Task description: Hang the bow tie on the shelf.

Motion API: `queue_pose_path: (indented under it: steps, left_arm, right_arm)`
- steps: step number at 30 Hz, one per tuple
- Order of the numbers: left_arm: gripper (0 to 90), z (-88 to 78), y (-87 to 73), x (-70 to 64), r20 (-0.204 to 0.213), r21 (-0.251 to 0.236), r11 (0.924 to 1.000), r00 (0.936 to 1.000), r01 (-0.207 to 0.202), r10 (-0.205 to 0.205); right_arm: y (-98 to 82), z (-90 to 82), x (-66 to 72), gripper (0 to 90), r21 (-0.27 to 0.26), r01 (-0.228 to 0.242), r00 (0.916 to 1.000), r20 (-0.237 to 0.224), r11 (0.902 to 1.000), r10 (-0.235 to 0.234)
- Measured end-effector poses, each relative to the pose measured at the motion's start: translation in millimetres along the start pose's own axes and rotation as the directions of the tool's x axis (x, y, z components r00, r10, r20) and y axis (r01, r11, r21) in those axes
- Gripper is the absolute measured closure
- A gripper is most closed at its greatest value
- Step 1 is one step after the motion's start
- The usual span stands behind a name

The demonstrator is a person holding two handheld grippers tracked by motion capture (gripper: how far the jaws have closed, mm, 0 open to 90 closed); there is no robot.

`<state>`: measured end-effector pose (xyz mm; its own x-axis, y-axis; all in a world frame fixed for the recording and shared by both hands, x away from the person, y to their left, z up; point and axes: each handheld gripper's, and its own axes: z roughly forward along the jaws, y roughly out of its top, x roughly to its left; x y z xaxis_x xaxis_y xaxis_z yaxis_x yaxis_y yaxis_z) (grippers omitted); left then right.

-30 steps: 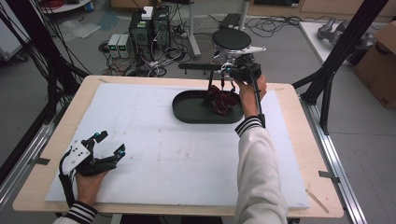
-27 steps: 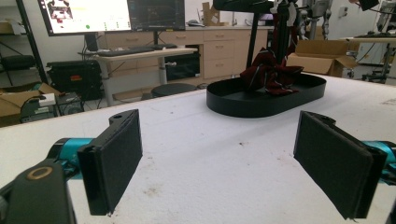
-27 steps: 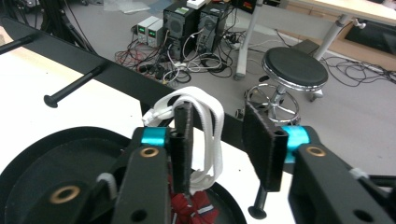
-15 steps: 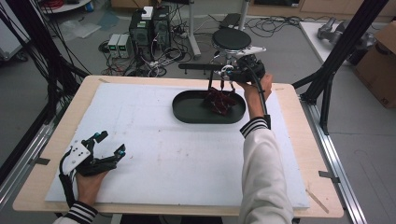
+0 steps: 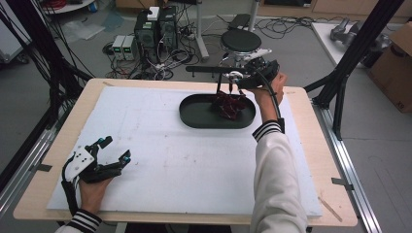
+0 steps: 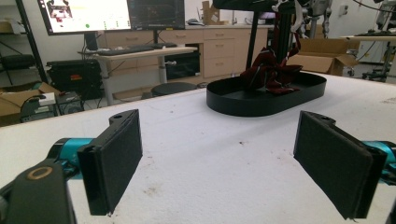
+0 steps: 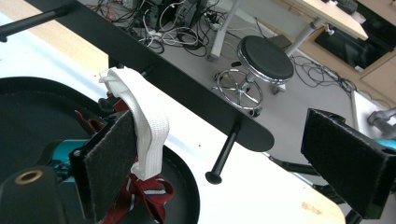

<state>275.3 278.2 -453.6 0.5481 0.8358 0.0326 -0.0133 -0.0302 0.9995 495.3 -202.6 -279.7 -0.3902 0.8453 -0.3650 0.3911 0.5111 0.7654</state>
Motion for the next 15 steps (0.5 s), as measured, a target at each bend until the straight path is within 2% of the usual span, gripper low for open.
queue_pose_path:
  steps: [2, 15]
  left_arm:
    - [15.7, -0.3, 0.1, 0.2, 0.000, 0.004, 1.0000, 1.0000, -0.005, 0.005]
    - [15.8, -0.2, 0.1, -0.3, 0.001, 0.001, 1.0000, 1.0000, -0.007, 0.007]
  right_arm:
    - [0.5, -0.4, 1.1, 2.4, -0.008, 0.009, 0.9999, 0.006, 0.9999, -0.009]
    - [-2.0, -7.4, 0.5, 2.5, -0.015, -0.010, 0.9999, -0.002, 0.9998, 0.010]
